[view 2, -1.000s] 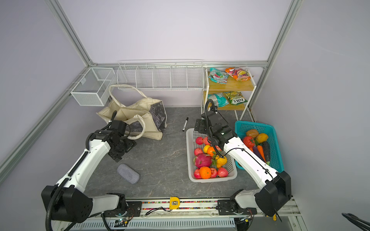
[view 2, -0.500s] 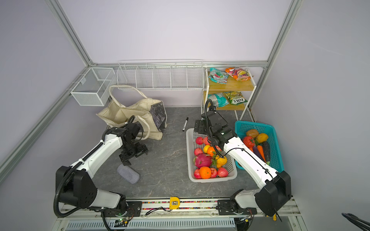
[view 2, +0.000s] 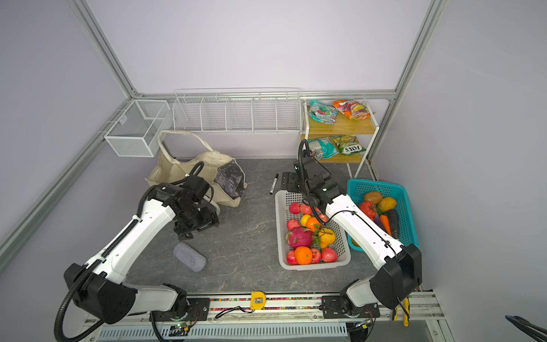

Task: Place the food into the grocery bag and tie it
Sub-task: 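Move the left gripper to the tote handle while the right reaches toward the bag, then grasp the bag handle with the left gripper while the right grasps the other handle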

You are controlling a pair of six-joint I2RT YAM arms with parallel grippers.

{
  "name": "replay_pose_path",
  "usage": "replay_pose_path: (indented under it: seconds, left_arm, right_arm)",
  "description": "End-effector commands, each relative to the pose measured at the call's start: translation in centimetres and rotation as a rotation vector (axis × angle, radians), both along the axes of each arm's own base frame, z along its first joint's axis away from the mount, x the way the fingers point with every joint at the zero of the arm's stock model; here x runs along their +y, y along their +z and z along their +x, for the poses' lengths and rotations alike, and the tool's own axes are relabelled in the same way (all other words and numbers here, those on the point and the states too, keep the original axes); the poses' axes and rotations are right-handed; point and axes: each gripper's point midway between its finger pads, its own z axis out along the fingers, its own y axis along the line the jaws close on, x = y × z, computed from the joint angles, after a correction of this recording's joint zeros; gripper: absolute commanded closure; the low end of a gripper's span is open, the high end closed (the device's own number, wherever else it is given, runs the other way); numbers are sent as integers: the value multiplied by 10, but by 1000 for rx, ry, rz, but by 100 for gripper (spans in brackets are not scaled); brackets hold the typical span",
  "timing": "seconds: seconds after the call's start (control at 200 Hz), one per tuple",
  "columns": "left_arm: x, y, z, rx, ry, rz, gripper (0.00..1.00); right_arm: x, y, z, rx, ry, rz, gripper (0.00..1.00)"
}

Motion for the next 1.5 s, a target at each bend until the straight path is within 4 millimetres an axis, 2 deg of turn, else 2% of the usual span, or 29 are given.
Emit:
replay_pose_path:
  seconds: [0.0,0.1,0.26,0.355,0.555,0.7,0.95,1.095,1.255,1.375,1.495]
  left_arm:
    - [27,29,13,-124,173,10,8]
    - [40,42,29,-220,354,-112,9]
    - [56,76,53,-463,605,-328,10]
    - [68,81,58,-533,752,-424,9]
    - [89,52,69,-563,1010,-558,10]
    - [99,37,84,-584,1092,-600,10]
    - [107,27,110,-611,1117,-611,10]
    - [102,7,121,-540,1122,-601,12]
    - [99,-10,135,-484,1111,-596,15]
    - [95,-15,152,-454,1077,-593,20]
    - [92,-11,166,-442,1023,-583,32]
  right_arm:
    - [10,6,3,-7,37,10,6]
    - [15,10,5,-7,51,17,6]
    - [17,16,7,-18,64,12,6]
    - [19,17,8,-19,73,10,6]
    - [22,19,10,-19,88,7,6]
    - [23,22,14,-26,91,9,6]
    - [21,25,15,-44,86,-4,6]
    - [14,28,13,-61,68,2,6]
    - [7,18,8,-39,28,12,6]
    - [5,17,1,-23,16,33,6]
    - [-3,21,-2,-39,2,12,6]
